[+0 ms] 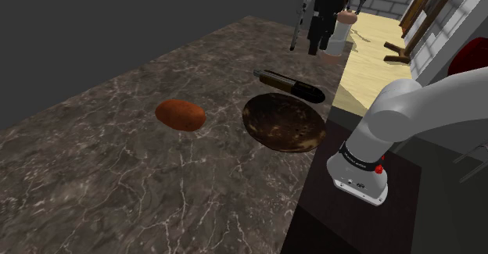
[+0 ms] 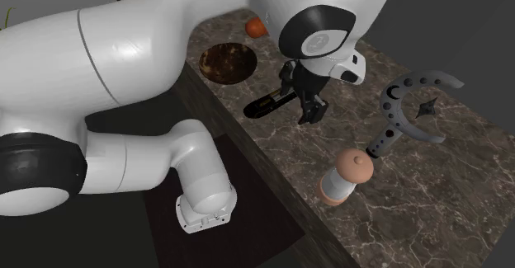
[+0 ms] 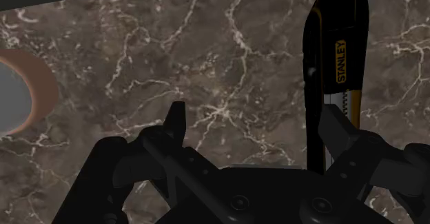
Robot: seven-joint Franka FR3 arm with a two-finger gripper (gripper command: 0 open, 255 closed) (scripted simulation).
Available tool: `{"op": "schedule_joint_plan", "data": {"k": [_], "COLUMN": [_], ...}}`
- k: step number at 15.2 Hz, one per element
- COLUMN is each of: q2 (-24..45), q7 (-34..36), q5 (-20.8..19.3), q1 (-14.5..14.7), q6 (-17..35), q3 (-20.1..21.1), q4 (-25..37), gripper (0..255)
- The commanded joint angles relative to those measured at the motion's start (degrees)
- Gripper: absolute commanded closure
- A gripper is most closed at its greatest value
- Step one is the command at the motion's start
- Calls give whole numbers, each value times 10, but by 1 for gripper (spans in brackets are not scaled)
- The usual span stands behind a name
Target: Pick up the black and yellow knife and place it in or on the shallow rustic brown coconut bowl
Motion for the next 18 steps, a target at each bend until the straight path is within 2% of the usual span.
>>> {"op": "schedule_joint_plan", "data": {"k": [1, 10, 18], "q2": [0, -12, -10], "q7": [0, 120, 118], "q5": [0, 78, 89], "q1": [0, 40, 45], "q6": [0, 160, 219], "q3": [0, 128, 139], "q4": [0, -87, -144], "gripper": [0, 0, 0]}}
